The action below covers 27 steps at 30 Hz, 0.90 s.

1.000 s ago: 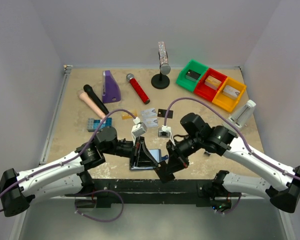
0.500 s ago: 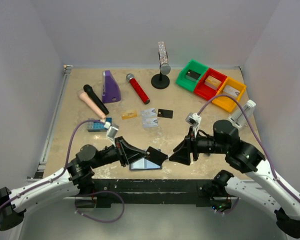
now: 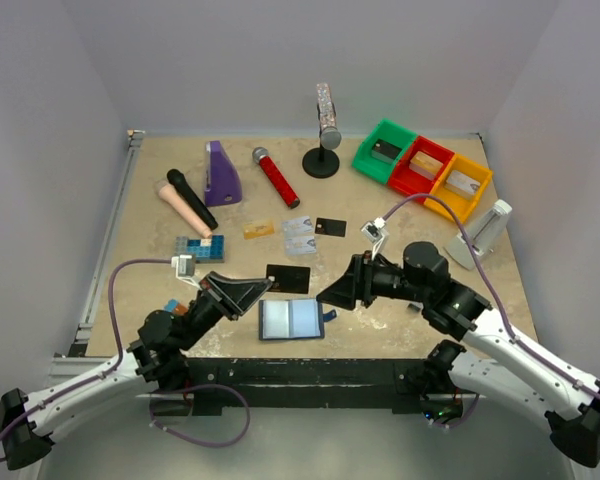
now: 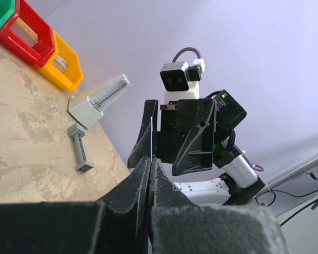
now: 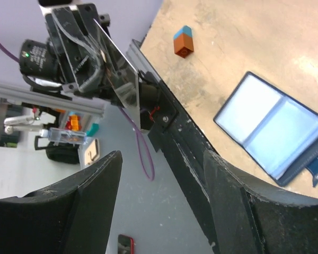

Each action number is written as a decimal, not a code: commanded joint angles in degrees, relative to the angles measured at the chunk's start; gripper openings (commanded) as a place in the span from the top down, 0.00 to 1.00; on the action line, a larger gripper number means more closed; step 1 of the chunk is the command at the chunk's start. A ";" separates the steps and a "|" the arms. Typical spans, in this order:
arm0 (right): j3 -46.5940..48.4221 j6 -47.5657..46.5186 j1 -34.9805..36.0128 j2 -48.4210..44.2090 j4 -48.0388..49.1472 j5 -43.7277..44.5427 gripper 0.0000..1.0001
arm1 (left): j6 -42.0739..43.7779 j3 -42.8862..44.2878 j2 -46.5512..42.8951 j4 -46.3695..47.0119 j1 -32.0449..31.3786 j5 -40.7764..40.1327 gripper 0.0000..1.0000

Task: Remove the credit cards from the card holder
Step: Place the credit card at the center of the board.

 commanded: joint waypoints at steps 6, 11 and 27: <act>1.03 5.48 0.00 2.89 14.40 -0.99 0.35 | -2.80 -0.08 3.34 7.75 0.04 -0.43 1.00; 1.91 5.83 0.00 5.35 15.45 -1.61 0.41 | -2.98 0.45 4.22 8.02 0.04 0.45 1.00; 1.12 9.79 0.09 9.49 25.47 -7.05 0.94 | -2.81 0.62 5.72 8.28 -0.04 0.10 1.00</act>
